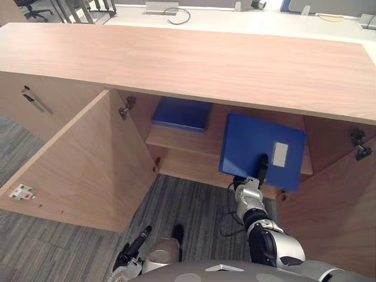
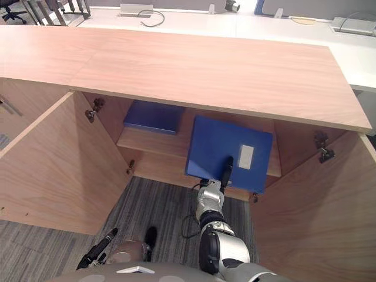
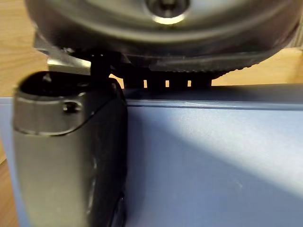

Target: Walk over to the cabinet, pick up the folder, carry it to the office cabinet, place the folder inside the office cabinet, then close the office cabinet door

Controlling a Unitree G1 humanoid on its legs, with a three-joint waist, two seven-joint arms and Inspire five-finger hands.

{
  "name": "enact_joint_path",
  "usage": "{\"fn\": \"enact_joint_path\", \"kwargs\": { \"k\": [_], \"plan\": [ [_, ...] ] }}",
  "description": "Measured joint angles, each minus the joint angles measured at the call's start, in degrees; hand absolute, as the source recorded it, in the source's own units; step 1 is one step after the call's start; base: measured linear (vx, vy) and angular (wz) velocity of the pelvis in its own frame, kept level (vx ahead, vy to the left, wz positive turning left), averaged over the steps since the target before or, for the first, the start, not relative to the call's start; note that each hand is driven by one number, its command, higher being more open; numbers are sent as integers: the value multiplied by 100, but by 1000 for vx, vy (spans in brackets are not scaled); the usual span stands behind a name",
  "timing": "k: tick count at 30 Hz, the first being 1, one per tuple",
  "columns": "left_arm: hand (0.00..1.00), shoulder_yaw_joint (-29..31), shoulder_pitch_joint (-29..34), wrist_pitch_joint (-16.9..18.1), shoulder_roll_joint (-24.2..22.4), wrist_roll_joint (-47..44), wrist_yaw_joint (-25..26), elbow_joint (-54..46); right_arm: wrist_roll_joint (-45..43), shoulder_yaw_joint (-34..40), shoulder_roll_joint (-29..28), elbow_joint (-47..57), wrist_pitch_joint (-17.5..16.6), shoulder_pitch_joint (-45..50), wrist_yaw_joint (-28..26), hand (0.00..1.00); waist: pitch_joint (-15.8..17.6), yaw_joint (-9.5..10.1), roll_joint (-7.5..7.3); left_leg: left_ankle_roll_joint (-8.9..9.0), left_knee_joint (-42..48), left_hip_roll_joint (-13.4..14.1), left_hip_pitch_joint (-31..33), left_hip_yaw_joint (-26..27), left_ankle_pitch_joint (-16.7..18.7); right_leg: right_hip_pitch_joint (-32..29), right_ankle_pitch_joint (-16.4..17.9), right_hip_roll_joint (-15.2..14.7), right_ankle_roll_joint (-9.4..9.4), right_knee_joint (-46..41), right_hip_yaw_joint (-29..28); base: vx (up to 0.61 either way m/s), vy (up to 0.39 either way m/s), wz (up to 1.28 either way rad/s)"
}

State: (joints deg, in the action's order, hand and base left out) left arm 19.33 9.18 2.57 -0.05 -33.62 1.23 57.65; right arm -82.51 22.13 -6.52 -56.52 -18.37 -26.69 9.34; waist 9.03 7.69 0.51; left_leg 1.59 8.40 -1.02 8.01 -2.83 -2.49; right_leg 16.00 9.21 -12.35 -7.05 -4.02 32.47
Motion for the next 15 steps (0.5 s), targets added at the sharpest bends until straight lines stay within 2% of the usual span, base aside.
{"fn": "enact_joint_path", "kwargs": {
  "k": [4,8,15],
  "plan": [
    [100,95,31,0,-54,1,7,3,1,-30,1,151,7,-67,-7,0,5,16,41,7,131,99,-36,204,93,-23,35,-5,-28,-13,-260,-68,1,-29],
    [100,164,39,0,-103,2,13,18,1,-50,-8,249,5,-42,-7,0,-16,8,92,33,70,247,-54,487,127,-304,-1,-17,-90,-100,-668,-68,3,-48],
    [100,-405,11,16,159,150,-4,173,4,-38,233,-197,33,159,-6,0,-61,-11,58,-50,-1212,38,-632,841,-358,-610,-116,-249,-218,-28,-1095,33,24,-29]
  ]
}}
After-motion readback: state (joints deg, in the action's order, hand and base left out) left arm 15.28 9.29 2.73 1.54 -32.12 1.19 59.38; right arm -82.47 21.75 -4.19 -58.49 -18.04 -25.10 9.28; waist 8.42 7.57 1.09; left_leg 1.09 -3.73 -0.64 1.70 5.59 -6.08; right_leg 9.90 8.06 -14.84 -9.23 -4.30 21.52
